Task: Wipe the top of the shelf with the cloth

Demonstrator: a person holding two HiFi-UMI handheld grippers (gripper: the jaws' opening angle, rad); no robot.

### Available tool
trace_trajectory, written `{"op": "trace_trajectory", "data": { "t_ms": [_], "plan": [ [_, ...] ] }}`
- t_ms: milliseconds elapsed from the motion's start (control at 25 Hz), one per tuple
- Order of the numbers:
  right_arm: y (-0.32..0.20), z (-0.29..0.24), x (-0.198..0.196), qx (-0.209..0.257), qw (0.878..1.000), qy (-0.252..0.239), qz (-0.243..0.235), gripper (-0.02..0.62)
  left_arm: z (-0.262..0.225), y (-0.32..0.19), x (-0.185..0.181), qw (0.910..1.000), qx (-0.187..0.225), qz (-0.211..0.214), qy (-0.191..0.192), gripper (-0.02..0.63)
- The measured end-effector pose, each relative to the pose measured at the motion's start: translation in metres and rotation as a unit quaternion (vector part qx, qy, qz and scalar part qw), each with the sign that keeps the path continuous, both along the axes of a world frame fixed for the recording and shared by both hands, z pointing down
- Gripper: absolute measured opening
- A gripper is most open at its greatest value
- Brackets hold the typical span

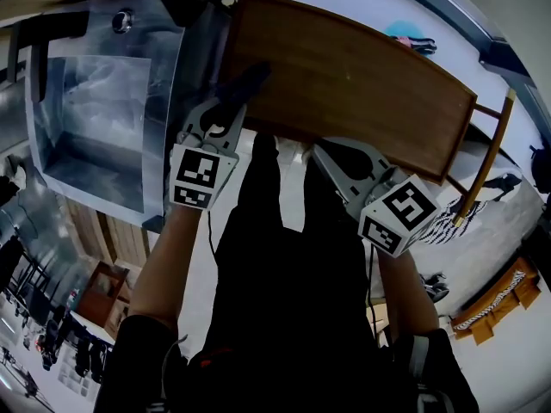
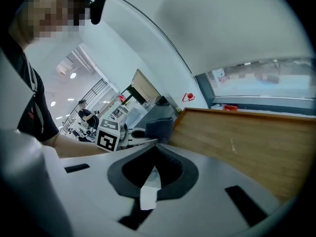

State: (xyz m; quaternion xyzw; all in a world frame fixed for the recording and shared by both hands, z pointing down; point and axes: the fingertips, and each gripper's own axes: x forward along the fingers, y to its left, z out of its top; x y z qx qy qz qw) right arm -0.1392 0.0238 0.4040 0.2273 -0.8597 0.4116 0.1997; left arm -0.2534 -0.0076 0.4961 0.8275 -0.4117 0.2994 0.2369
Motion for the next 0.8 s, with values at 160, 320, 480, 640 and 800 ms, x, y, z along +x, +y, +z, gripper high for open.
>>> {"op": "trace_trajectory", "data": {
  "t_ms": [160, 320, 480, 640, 800],
  "plan": [
    [0.005, 0.008, 0.004, -0.006, 1.0, 0.004, 0.003, 0.005, 0.017, 0.01, 0.01, 0.9998, -0.015, 0.014, -0.001, 0.054],
    [0.01, 0.015, 0.014, -0.013, 1.0, 0.007, 0.011, 0.005, 0.032, 0.019, 0.021, 0.9992, -0.031, 0.024, 0.0, 0.054],
    [0.011, 0.017, 0.026, -0.014, 1.0, 0.007, 0.019, 0.005, 0.043, 0.024, 0.032, 0.9985, -0.043, 0.033, -0.004, 0.054],
    [0.014, 0.02, 0.04, -0.017, 0.999, 0.007, 0.029, 0.005, 0.048, 0.026, 0.045, 0.9978, -0.051, 0.042, -0.004, 0.054],
    [0.016, 0.022, 0.053, -0.018, 0.999, 0.005, 0.04, 0.005, 0.052, 0.027, 0.059, 0.9969, -0.056, 0.055, -0.007, 0.054]
  ]
}}
